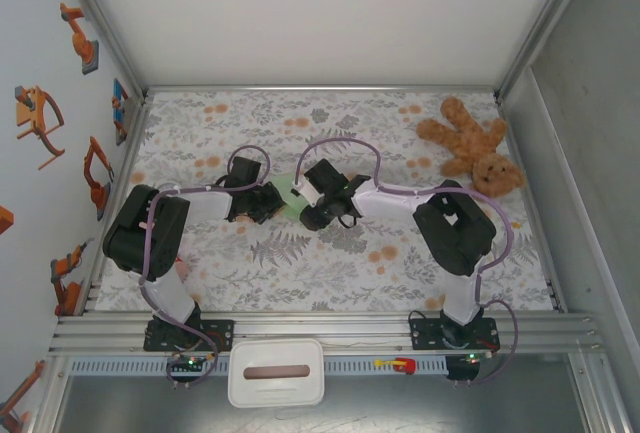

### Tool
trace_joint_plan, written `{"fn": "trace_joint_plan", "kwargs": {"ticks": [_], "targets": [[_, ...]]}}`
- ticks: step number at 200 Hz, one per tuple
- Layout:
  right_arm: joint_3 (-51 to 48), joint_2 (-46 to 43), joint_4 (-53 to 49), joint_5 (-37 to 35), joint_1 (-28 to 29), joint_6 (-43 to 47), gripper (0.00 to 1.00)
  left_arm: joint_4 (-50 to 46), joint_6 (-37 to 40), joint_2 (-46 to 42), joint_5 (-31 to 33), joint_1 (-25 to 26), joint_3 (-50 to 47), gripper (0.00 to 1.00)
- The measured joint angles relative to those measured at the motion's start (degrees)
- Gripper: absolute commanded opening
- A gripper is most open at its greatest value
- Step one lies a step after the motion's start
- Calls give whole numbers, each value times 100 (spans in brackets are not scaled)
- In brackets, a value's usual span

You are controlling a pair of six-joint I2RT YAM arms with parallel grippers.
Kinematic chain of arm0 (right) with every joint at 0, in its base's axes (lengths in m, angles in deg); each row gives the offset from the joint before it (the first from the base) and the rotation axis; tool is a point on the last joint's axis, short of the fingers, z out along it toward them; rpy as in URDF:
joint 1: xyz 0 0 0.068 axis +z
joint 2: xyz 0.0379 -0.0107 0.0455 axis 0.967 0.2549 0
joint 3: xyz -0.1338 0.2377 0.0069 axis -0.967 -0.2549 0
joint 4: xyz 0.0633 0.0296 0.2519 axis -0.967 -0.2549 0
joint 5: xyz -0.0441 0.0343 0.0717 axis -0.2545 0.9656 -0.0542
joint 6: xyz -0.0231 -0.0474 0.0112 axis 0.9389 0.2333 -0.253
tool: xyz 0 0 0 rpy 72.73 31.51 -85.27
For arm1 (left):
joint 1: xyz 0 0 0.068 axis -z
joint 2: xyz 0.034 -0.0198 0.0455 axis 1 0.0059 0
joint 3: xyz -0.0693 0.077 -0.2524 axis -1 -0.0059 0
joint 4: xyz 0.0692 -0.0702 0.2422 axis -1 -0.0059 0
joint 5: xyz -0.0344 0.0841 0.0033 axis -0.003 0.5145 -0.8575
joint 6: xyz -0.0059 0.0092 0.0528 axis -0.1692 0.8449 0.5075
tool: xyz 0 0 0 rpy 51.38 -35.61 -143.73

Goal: Fold a paper plane with a square sheet of paper (pick it up from the middle)
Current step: Fourth fold the wing at the center of the table.

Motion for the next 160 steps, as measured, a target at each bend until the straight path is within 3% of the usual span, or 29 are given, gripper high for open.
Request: {"fn": "trace_joint_plan", "kwargs": {"ticks": [53,112,160], "targets": [[0,61,0,-52,107,262,44,0,-2,7,-15,0,4,14],[0,146,-2,-367,122,476,31,-31,-2,15,-17,-2,28,14],[-11,142,4,-612,122,564,29,-37,-2,15,-17,-7,33,14]]}}
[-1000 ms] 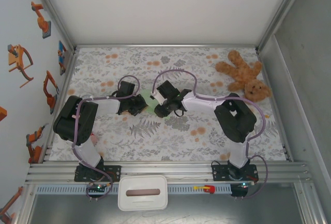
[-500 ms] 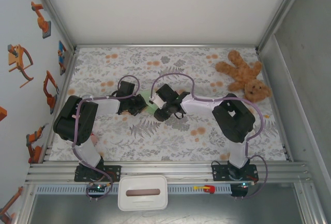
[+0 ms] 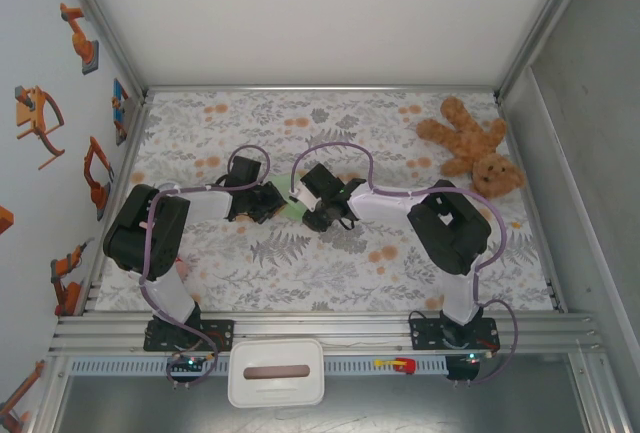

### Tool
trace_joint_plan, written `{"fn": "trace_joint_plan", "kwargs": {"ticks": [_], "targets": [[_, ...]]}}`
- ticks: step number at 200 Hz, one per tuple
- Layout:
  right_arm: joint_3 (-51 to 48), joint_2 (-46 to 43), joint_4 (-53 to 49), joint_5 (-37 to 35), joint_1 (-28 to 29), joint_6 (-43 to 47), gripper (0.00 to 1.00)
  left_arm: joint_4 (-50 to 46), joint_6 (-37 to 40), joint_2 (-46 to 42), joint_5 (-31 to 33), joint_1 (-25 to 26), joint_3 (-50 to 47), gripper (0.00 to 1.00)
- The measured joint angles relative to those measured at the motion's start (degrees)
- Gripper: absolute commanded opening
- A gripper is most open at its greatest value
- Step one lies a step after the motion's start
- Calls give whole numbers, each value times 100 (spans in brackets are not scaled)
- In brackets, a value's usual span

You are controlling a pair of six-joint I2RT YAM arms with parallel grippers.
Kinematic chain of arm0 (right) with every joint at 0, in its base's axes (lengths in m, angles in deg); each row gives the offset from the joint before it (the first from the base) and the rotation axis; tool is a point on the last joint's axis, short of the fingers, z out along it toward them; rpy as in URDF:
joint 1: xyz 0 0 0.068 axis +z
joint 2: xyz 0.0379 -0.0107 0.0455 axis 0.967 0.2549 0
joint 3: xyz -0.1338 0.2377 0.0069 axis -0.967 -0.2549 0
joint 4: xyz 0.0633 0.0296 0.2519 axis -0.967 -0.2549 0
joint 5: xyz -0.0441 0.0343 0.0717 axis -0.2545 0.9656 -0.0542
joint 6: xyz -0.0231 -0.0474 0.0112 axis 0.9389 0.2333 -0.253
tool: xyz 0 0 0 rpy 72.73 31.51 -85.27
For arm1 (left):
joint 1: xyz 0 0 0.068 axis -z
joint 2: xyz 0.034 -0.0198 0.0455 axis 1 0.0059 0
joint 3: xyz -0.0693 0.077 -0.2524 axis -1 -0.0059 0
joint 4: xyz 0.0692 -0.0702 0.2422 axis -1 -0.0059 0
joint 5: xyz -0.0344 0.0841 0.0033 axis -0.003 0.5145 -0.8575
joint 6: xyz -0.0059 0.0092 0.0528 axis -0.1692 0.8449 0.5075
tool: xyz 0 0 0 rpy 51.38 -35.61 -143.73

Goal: Fold a paper plane with a square sheet of paper (pick it up from the middle)
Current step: Fourth fold the wing at the center of the table.

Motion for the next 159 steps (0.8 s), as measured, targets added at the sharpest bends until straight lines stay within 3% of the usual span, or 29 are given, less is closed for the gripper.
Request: {"fn": "trace_joint_plan", "kwargs": {"ticks": [68,159], "targets": [[-33,-4,-2,-74,0,129,10,-4,2,0,0,-22,2,14],[-31,-2,-140,267,-7,-61,1,-404,35,-442,343,-153,-9,21]]}}
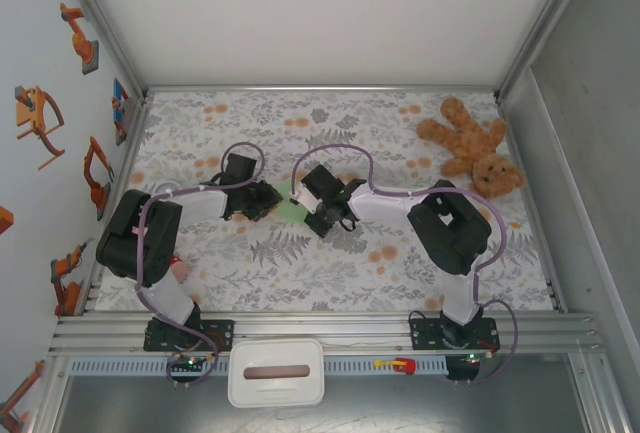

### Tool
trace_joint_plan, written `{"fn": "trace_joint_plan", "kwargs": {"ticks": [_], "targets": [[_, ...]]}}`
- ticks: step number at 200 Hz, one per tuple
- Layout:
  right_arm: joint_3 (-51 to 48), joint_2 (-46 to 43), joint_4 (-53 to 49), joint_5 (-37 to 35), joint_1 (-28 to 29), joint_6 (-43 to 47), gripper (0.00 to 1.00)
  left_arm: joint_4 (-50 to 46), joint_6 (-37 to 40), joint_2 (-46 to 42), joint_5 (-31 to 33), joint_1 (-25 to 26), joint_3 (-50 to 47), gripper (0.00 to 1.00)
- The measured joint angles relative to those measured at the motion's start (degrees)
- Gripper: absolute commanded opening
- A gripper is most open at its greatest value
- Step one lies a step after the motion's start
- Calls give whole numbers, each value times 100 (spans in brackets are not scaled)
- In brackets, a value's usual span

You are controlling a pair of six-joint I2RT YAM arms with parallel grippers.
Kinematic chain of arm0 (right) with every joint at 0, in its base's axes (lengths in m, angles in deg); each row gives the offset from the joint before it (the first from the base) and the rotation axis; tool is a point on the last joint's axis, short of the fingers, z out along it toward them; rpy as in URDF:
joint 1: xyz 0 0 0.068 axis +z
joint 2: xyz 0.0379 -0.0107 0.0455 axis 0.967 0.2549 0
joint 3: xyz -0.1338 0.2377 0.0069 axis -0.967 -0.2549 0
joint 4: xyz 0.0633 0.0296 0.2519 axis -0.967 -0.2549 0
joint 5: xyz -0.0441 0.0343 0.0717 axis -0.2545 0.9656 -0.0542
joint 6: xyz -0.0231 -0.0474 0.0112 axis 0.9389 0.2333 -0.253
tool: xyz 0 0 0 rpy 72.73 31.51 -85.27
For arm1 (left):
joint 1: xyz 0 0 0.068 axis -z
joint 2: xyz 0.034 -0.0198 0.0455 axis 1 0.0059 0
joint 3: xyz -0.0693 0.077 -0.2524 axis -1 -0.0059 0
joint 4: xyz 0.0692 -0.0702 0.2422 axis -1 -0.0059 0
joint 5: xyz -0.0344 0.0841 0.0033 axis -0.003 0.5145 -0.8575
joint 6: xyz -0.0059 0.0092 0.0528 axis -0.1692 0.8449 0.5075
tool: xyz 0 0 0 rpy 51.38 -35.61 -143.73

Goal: Fold a paper plane with a square sheet of paper (pick it up from the middle)
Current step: Fourth fold the wing at the center of the table.

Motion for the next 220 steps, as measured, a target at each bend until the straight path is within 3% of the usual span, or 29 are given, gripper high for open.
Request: {"fn": "trace_joint_plan", "kwargs": {"ticks": [47,105,169,220], "targets": [[0,31,-33,350,-98,-474,1,-94,-15,-782,369,-168,-426,23],[-2,122,142,1014,-317,-1021,1,337,-24,-909,90,-13,-787,27],[-350,140,739,2063,-702,-1650,1,1397,-59,-461,-494,280,-822,29],[-461,190,916,2627,-894,-1954,1,1718,-63,114,-831,354,-734,29]]}}
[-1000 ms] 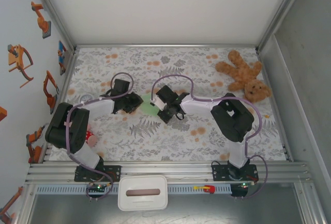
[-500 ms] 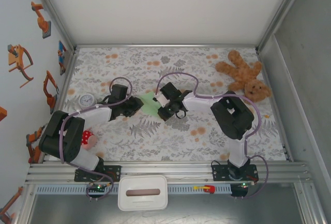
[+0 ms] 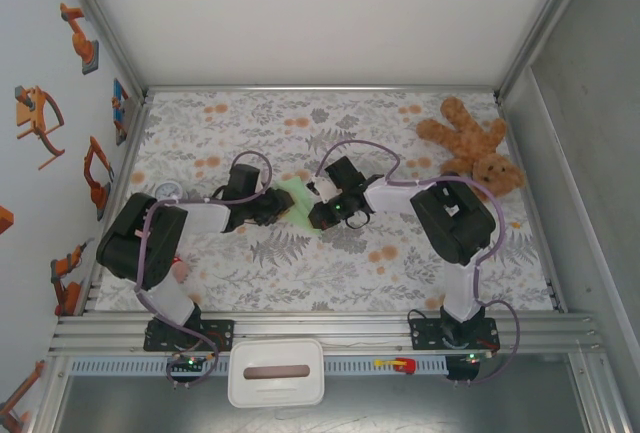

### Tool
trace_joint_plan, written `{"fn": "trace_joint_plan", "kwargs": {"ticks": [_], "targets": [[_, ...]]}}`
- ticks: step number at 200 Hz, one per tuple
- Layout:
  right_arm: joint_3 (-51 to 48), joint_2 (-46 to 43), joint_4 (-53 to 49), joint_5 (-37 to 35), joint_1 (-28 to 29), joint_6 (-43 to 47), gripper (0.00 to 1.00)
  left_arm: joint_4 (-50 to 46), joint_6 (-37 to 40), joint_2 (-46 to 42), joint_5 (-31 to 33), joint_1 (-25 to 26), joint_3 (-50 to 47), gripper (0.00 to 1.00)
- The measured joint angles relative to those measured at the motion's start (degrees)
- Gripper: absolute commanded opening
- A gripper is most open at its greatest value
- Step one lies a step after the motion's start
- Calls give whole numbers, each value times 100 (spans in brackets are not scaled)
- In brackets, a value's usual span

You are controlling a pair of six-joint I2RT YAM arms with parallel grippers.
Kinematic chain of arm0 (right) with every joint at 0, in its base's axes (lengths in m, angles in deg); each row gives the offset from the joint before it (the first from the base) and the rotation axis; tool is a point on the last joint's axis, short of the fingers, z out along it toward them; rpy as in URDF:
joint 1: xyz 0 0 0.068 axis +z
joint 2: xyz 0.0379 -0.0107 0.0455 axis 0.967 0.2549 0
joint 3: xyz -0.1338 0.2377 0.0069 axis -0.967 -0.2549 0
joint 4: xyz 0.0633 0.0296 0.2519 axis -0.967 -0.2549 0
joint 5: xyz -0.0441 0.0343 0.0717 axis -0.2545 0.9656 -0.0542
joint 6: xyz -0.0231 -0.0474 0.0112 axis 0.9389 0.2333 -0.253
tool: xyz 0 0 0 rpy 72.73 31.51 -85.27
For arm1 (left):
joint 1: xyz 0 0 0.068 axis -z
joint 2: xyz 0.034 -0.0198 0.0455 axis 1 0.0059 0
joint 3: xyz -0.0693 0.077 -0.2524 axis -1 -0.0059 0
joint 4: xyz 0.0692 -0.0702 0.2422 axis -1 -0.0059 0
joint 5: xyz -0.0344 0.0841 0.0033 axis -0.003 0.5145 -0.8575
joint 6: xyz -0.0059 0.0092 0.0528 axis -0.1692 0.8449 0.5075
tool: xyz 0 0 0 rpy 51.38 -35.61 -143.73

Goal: Fold a paper plane with a square sheet of paper (pick it up from the middle)
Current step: Fourth fold the wing at the center of the table.

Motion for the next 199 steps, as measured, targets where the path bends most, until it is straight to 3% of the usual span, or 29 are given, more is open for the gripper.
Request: {"fn": "trace_joint_plan", "kwargs": {"ticks": [109,199], "targets": [[0,116,81,472,-164,-127,3,-96,258,146,-118,160,271,34],[-2,122,81,511,-190,-129,6,-1307,531,398,214,232,892,34]]}}
